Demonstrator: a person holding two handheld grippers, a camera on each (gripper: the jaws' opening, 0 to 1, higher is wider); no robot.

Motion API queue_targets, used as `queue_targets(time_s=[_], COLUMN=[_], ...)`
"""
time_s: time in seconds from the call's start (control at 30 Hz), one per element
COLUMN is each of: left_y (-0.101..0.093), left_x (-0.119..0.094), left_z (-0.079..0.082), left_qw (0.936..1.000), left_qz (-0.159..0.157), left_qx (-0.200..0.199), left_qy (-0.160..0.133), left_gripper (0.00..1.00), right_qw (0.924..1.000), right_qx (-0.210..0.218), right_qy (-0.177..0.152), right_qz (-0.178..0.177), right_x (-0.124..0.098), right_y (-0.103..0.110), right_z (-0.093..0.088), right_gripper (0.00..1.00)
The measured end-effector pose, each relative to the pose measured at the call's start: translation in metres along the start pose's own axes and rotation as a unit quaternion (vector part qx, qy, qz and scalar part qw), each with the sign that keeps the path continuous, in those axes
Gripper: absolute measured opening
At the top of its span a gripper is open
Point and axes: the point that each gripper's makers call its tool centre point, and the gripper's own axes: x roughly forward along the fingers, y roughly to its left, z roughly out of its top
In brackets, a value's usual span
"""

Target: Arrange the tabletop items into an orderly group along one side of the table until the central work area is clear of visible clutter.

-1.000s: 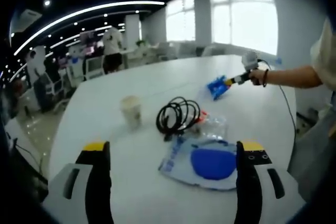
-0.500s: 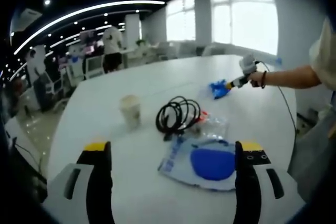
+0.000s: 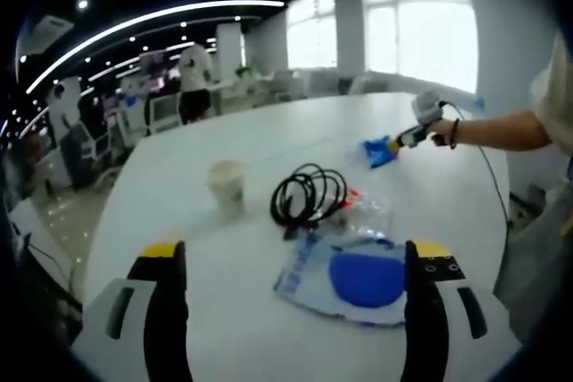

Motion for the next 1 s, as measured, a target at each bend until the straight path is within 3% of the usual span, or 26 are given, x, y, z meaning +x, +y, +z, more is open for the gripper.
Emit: queue_targets(time_s=[0.27, 0.33, 0.7, 0.83, 1.0], left_y=[-0.003, -0.004, -0.003, -0.003, -0.004], left_x=[0.0, 0.0, 0.0, 0.003, 0.005], left_z=[0.001, 0.002, 0.004, 0.007, 0.011], left_qw=[1.0, 1.0, 0.9999, 0.9998, 0.9998], left_qz=[-0.002, -0.004, -0.005, -0.008, -0.009], left_qx=[-0.004, -0.009, -0.01, -0.016, -0.01], left_qy=[0.0, -0.003, -0.007, -0.007, -0.013], left_gripper=[0.99, 0.99, 0.99, 0.99, 0.99], right_qw=[0.9984, 0.9966, 0.9894, 0.9865, 0.9834], right_qx=[0.052, 0.075, 0.096, 0.095, 0.088], right_qy=[0.006, 0.001, 0.005, -0.007, -0.015], right_qz=[0.021, 0.036, 0.108, 0.133, 0.158], right_x=[-0.009, -0.018, -0.041, -0.047, -0.056], right_y=[0.014, 0.026, 0.086, 0.107, 0.13], right_z=[0.004, 0.011, 0.029, 0.039, 0.05], right_gripper=[0.61, 0.71, 0.93, 0.99, 0.99])
